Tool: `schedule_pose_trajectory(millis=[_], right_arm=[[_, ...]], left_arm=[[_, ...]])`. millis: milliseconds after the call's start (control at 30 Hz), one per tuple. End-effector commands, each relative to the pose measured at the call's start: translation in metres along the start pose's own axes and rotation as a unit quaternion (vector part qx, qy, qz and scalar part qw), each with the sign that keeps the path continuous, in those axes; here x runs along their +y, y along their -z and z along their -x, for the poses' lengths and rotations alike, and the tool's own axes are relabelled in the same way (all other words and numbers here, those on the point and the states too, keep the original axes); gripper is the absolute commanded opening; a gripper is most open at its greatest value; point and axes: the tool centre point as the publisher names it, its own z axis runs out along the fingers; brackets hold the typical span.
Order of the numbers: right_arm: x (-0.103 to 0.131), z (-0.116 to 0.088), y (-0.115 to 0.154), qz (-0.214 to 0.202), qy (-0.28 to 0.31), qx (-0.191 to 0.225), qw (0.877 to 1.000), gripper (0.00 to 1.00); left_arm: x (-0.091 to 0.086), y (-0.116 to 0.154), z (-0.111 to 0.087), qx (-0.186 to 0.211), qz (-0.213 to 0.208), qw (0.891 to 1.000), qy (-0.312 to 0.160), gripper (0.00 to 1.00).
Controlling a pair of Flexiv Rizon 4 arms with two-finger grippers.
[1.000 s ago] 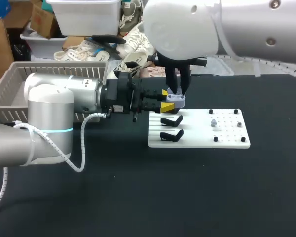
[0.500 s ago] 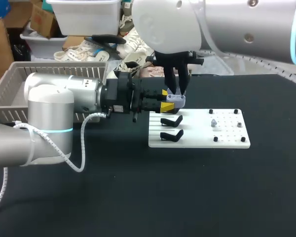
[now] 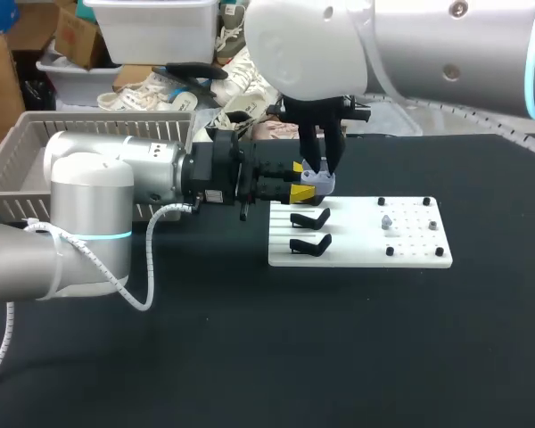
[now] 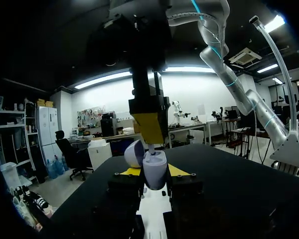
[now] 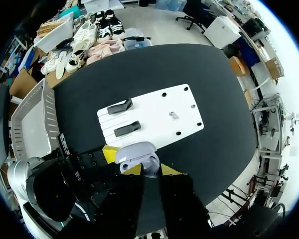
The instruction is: Pick up each earbud case from the left stands, insert the matching earbuds, close the lid, and place the case in the box.
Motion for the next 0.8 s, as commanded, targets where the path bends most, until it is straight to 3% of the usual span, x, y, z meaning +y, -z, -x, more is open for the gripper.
schedule_pose_trajectory(millis=[33,633,700,733,800], right_arm=[[0.0,0.0,-0.002,-0.001,0.0,0.0,1.0,0.0],[0.003,0.001,-0.011,-0.011,0.003,0.01,1.0,0.0],[0.004,0.001,-0.012,-0.011,0.003,0.011,1.0,0.22],[0.004,0.001,-0.012,-0.011,0.003,0.012,1.0,0.28],[0.002,0.001,-0.011,-0.008,0.002,0.011,1.0,0.3]], left_arm=[[0.0,0.0,0.0,0.0,0.001,1.0,-0.001,0.0],[0.0,0.0,0.0,0.0,0.001,1.0,-0.001,0.0],[0.0,0.0,0.0,0.0,0.001,1.0,-0.001,0.0],[0.0,0.0,0.0,0.0,0.001,1.0,-0.001,0.0],[0.0,0.0,0.0,0.0,0.001,1.0,-0.001,0.0]])
